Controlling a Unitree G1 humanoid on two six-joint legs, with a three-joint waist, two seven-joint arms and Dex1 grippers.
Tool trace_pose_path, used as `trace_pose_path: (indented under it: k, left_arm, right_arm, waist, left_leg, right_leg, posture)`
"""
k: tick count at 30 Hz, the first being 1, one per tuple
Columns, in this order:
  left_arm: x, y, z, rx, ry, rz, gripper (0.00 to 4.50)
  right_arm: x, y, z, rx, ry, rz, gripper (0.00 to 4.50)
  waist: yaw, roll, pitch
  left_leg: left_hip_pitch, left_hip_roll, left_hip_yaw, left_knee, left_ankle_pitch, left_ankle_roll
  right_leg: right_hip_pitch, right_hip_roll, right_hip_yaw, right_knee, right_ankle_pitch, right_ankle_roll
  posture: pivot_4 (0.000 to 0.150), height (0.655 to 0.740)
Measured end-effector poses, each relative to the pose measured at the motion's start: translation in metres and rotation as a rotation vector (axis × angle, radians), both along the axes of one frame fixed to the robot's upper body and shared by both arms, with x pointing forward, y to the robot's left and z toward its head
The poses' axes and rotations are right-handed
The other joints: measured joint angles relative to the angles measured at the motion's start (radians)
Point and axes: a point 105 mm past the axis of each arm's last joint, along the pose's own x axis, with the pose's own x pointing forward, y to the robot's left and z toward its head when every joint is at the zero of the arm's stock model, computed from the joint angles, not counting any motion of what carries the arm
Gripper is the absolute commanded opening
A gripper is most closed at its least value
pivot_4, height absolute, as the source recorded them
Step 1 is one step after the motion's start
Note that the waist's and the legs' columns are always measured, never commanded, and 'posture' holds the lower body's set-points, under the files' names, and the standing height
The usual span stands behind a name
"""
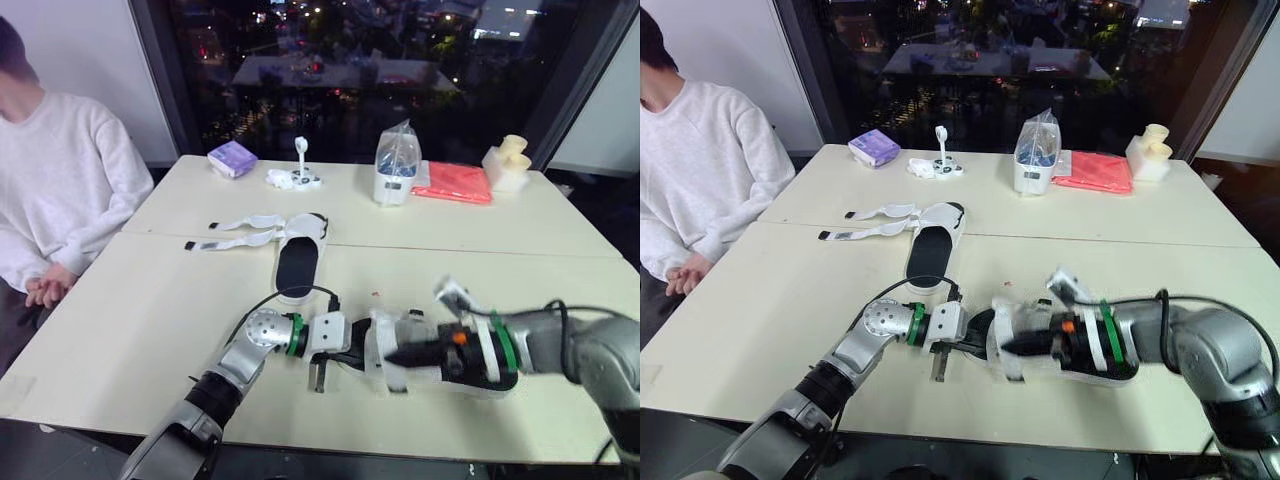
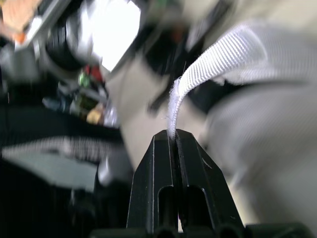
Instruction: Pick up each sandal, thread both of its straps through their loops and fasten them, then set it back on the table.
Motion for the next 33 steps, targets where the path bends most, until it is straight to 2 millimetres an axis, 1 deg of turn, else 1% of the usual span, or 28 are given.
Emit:
trace_pose_path:
  k: [3, 5, 9, 14, 20, 27, 33]
  left_arm:
    - [-0.001, -0.001, 0.0, -0.003, -0.001, -0.004, 0.0]
    - [-0.001, -0.001, 0.0, -0.002, -0.001, -0.004, 0.0]
    - [-0.001, 0.0, 0.0, -0.002, -0.002, 0.001, 0.0]
    - [-0.001, 0.0, 0.0, -0.003, -0.004, 0.001, 0.0]
    - [-0.002, 0.0, 0.0, -0.003, -0.004, 0.001, 0.0]
    - [-0.002, 0.0, 0.0, -0.003, -0.004, 0.0, 0.0]
    - [-0.002, 0.0, 0.0, -0.003, -0.005, 0.0, 0.0]
  right_arm:
    - [0.015, -0.005, -0.005, -0.003, 0.033, -0.07, 0.03]
    - [0.02, -0.009, -0.01, -0.003, 0.06, -0.106, 0.03]
    - [0.029, -0.012, -0.012, 0.001, 0.076, -0.141, 0.03]
    - [0.034, -0.017, -0.017, -0.009, 0.083, -0.167, 0.03]
    - [0.034, -0.016, -0.018, -0.024, 0.076, -0.154, 0.03]
    - [0.026, -0.011, -0.02, -0.059, 0.039, -0.113, 0.03]
    - [0.022, -0.011, -0.023, -0.11, -0.022, -0.088, 0.03]
  waist:
    - [0.0, 0.0, 0.0]
    - [-0.001, 0.0, 0.0]
    - [-0.001, 0.001, 0.0]
    - [-0.002, 0.001, 0.0]
    - [-0.002, 0.001, 0.0]
    - [-0.002, 0.001, 0.0]
    - [-0.001, 0.001, 0.0]
  left_leg:
    - [0.0, 0.0, 0.0, 0.0, 0.0, 0.0]
    - [0.0, 0.0, 0.001, 0.0, 0.0, 0.0]
    - [0.0, 0.0, 0.001, 0.0, 0.0, 0.0]
    - [0.0, 0.0, 0.001, 0.0, 0.0, 0.0]
    - [0.0, 0.0, 0.001, -0.001, 0.0, 0.0]
    - [0.0, 0.0, 0.001, -0.001, 0.0, -0.001]
    - [0.0, 0.0, 0.0, -0.001, 0.0, -0.001]
  right_leg:
    - [0.0, 0.0, 0.0, 0.0, 0.0, 0.0]
    - [0.0, 0.0, 0.0, -0.001, 0.0, 0.0]
    - [0.0, 0.0, -0.001, 0.0, 0.0, 0.0]
    - [0.0, 0.0, -0.001, 0.0, 0.0, 0.001]
    - [0.0, 0.0, -0.001, 0.0, 0.0, 0.001]
    - [0.0, 0.0, -0.001, 0.0, 0.0, 0.001]
    - [0.0, 0.0, -0.001, -0.001, 0.0, 0.001]
  posture:
    - [0.15, 0.74]
    - [0.15, 0.74]
    - [0.15, 0.74]
    - [0.15, 0.74]
    - [0.15, 0.74]
    - [0.15, 0.74]
    - [0.15, 0.74]
